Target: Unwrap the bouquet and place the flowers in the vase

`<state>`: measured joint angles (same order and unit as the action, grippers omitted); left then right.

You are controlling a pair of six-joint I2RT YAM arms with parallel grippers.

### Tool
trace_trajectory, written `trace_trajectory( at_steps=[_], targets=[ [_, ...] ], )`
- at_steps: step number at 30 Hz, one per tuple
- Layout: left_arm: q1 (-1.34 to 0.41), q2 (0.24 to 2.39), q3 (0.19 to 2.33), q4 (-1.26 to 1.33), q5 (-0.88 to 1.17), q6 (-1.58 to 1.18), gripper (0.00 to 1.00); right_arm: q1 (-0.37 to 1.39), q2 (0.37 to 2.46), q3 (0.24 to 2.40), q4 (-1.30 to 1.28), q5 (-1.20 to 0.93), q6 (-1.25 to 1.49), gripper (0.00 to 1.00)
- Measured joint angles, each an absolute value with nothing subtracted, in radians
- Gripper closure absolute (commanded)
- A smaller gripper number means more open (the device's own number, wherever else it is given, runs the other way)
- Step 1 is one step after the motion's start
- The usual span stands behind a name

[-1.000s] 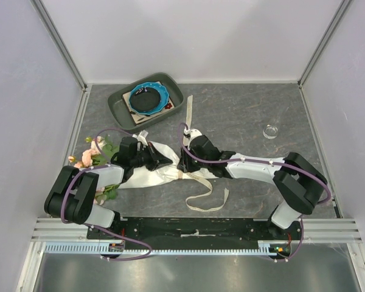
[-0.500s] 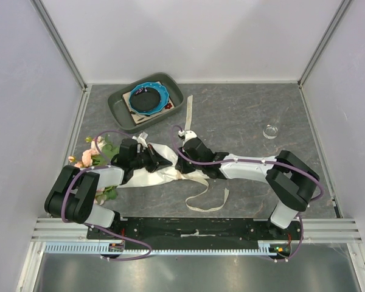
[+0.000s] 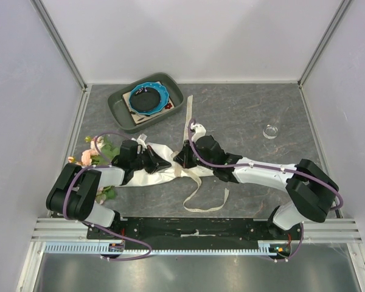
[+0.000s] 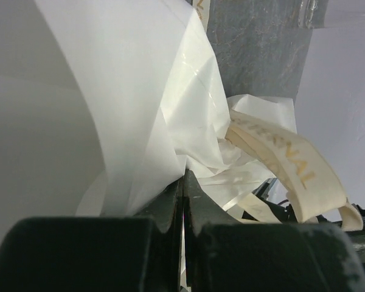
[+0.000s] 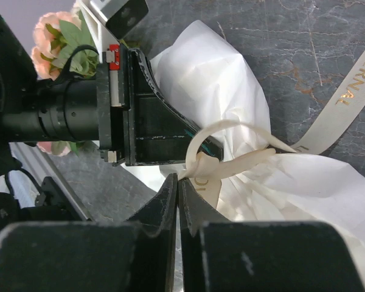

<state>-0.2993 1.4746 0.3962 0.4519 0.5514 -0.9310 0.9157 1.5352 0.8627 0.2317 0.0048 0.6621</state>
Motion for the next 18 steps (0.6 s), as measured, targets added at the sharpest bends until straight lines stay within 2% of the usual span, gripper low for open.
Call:
trace_trajectory(
  at_steps=[2, 5, 10, 11, 12, 14, 16, 18],
  targets=[
    [-0.297, 1.475, 0.390, 0.453, 0.551, -0.931, 0.98, 0.909, 1.522, 0.836, 0.269, -0.011, 0.676, 1.00],
    [-0.297, 1.475, 0.383, 0.451, 0.551, -0.931, 0.98, 0.891, 1.515, 0.790, 0.353, -0.049, 0.712, 1.00],
    [-0.296, 1.473, 0.382, 0.451, 0.551, -0.931, 0.98, 0.870, 1.512, 0.752, 0.440, -0.094, 0.752, 0.79],
    [-0.296, 1.473, 0.382, 0.451, 0.551, -0.931, 0.98, 0.870, 1.512, 0.752, 0.448, -0.101, 0.754, 0.67],
    [-0.296, 1.472, 0.382, 0.451, 0.551, -0.931, 0.98, 0.870, 1.512, 0.753, 0.452, -0.106, 0.755, 0.60],
    [-0.296, 1.471, 0.381, 0.448, 0.551, -0.931, 0.98, 0.870, 1.512, 0.754, 0.455, -0.115, 0.760, 0.54],
    [-0.296, 1.467, 0.379, 0.446, 0.551, -0.931, 0.98, 0.871, 1.514, 0.755, 0.445, -0.120, 0.754, 0.53],
    [-0.296, 1.460, 0.378, 0.442, 0.551, -0.931, 0.98, 0.871, 1.523, 0.765, 0.412, -0.122, 0.742, 0.48]
  ],
)
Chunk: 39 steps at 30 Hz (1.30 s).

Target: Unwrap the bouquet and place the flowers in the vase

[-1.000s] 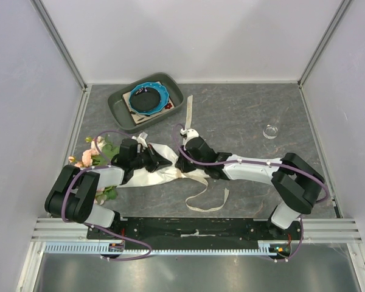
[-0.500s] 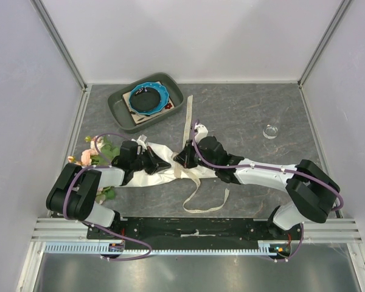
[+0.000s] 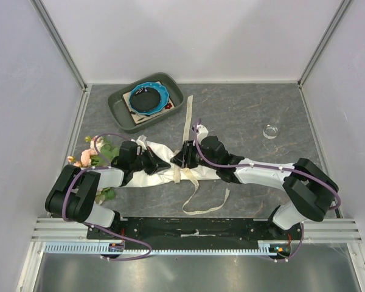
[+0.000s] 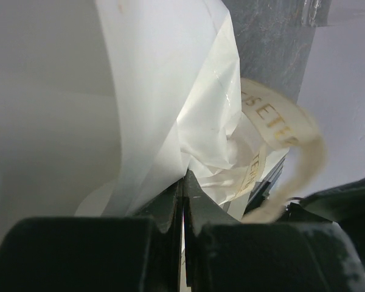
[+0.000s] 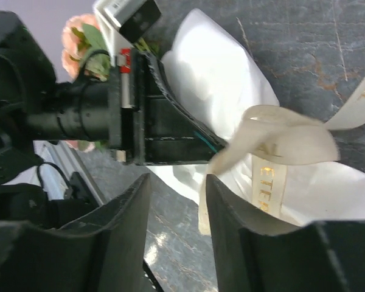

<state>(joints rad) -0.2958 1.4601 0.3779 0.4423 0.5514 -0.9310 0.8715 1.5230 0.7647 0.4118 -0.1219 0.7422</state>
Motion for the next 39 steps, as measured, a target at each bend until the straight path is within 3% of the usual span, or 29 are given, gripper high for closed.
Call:
trace_trajectory(
  at_steps=[19, 30, 34, 39],
  targets=[
    [-0.296, 1.445, 0.376, 0.421, 0.551, -0.931, 0.98, 0.905, 1.597, 0.780, 0.283, -0.066, 0.705, 0.44],
    [-0.294, 1.447, 0.373, 0.421, 0.551, -0.931, 0.98, 0.908, 1.683, 0.780, 0.365, -0.107, 0.732, 0.74],
    [-0.294, 1.447, 0.372, 0.421, 0.551, -0.931, 0.98, 0.908, 1.683, 0.789, 0.365, -0.108, 0.722, 1.00],
    [-0.294, 1.447, 0.372, 0.421, 0.551, -0.931, 0.98, 0.908, 1.656, 0.826, 0.318, -0.109, 0.701, 1.00]
  ],
)
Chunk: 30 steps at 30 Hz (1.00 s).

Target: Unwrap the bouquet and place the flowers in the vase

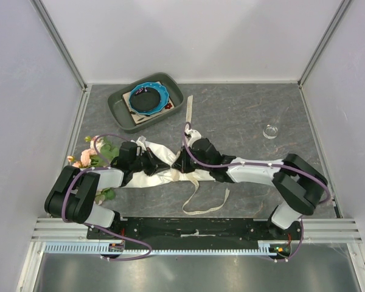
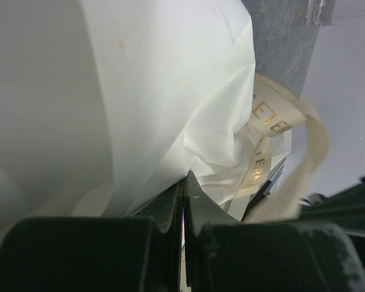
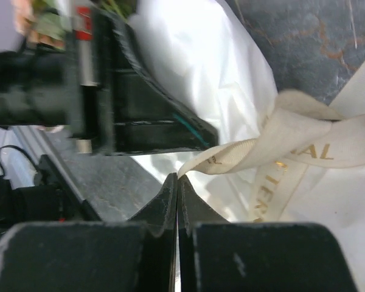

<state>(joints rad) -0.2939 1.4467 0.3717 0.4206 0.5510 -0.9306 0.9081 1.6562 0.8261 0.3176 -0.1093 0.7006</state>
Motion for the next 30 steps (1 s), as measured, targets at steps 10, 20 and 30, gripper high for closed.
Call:
trace_trajectory(
  at_steps=[10, 20, 30],
  targets=[
    [-0.274, 1.447, 0.350, 0.422, 0.548, -0.930, 0.98, 0.908, 1.327, 1.171, 0.045, -0.095, 0.586, 1.00],
    [-0.268, 1.468, 0.324, 0.456, 0.550, -0.930, 0.98, 0.906, 1.356, 1.980, -0.229, 0.048, 0.297, 1.00],
    [-0.268, 1.466, 0.326, 0.449, 0.552, -0.930, 0.98, 0.831, 1.624, 2.451, -0.165, 0.207, -0.038, 1.00]
  ],
)
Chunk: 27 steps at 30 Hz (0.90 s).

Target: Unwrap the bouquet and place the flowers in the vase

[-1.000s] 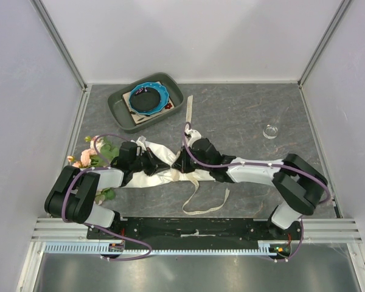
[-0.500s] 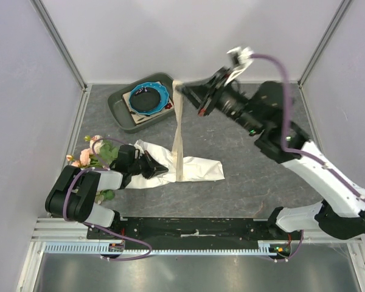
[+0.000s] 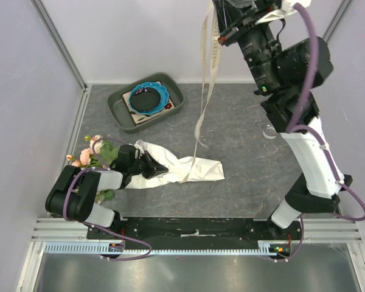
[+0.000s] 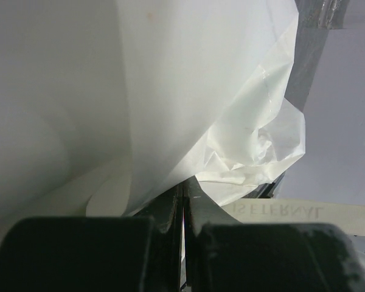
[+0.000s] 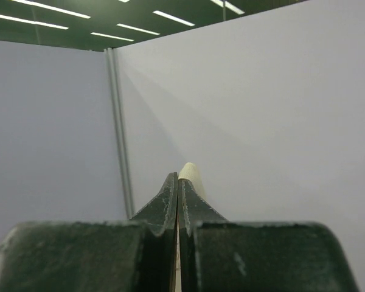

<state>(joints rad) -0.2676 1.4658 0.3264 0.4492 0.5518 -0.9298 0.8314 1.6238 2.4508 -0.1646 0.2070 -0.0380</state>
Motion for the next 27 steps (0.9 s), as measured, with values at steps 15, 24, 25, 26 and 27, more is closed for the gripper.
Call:
trace_trajectory(
  at_steps=[15, 24, 25, 26, 27],
  targets=[
    [-0.265, 1.310, 0.333, 0.301, 0.550, -0.921, 0.97, 0.419, 1.941, 2.522, 0.195, 0.166, -0.016, 1.00],
    [-0.265, 1.214, 0.340, 0.216, 0.550, -0.912, 0.96, 0.388, 2.033, 2.184, 0.199, 0.138, 0.021, 1.00],
    [-0.265, 1.202, 0.341, 0.208, 0.550, -0.912, 0.95, 0.389, 2.063, 2.155, 0.194, 0.132, 0.025, 1.00],
    [-0.265, 1.191, 0.343, 0.200, 0.550, -0.910, 0.95, 0.389, 2.097, 2.133, 0.178, 0.128, 0.032, 1.00],
    [-0.265, 1.178, 0.347, 0.186, 0.550, -0.909, 0.95, 0.389, 2.136, 2.120, 0.158, 0.124, 0.039, 1.00]
  ],
)
